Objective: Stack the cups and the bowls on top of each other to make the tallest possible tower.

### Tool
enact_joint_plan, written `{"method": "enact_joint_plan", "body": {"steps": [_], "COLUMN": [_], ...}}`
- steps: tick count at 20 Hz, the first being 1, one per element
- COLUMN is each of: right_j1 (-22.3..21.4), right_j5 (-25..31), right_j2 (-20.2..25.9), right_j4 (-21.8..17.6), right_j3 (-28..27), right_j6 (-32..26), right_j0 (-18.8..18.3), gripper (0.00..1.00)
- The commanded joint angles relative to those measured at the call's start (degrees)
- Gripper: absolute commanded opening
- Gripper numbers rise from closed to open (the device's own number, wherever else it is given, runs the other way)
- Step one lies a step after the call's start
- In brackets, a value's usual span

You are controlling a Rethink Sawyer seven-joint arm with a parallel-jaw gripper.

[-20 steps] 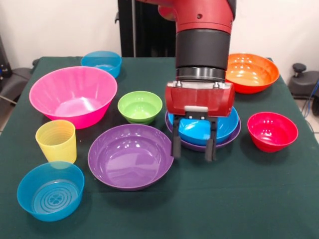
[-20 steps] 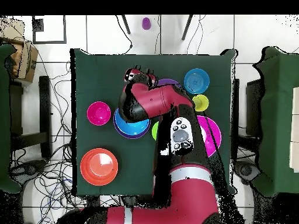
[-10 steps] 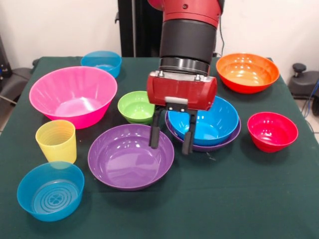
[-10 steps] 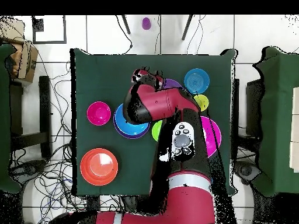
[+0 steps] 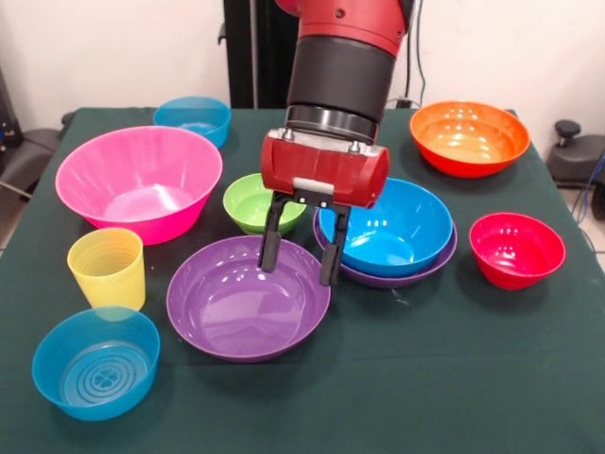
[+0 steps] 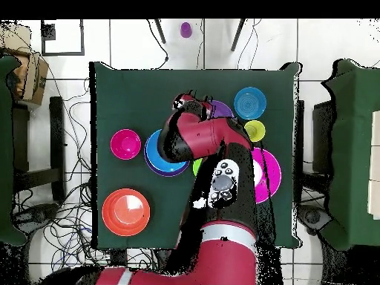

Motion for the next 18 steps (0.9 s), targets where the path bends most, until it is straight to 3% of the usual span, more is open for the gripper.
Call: {"method": "enact_joint_plan", "body": {"steps": [1, 4, 12, 18], "right_j1": [8.44, 11.72, 14.43, 14.18], "right_j5": [-3.09, -5.13, -5.69, -8.17], "right_j2": [-2.71, -5.04, -8.40, -6.26], "right_j4": [3.06, 6.44, 13.98, 12.92], "right_j3": [-2.04, -3.36, -4.23, -3.57], "right_j6": [6.94, 8.76, 8.46, 4.50], "right_j0": [3.97, 5.90, 9.99, 7.55], "gripper": [1.00, 1.00, 1.00, 1.00]}}
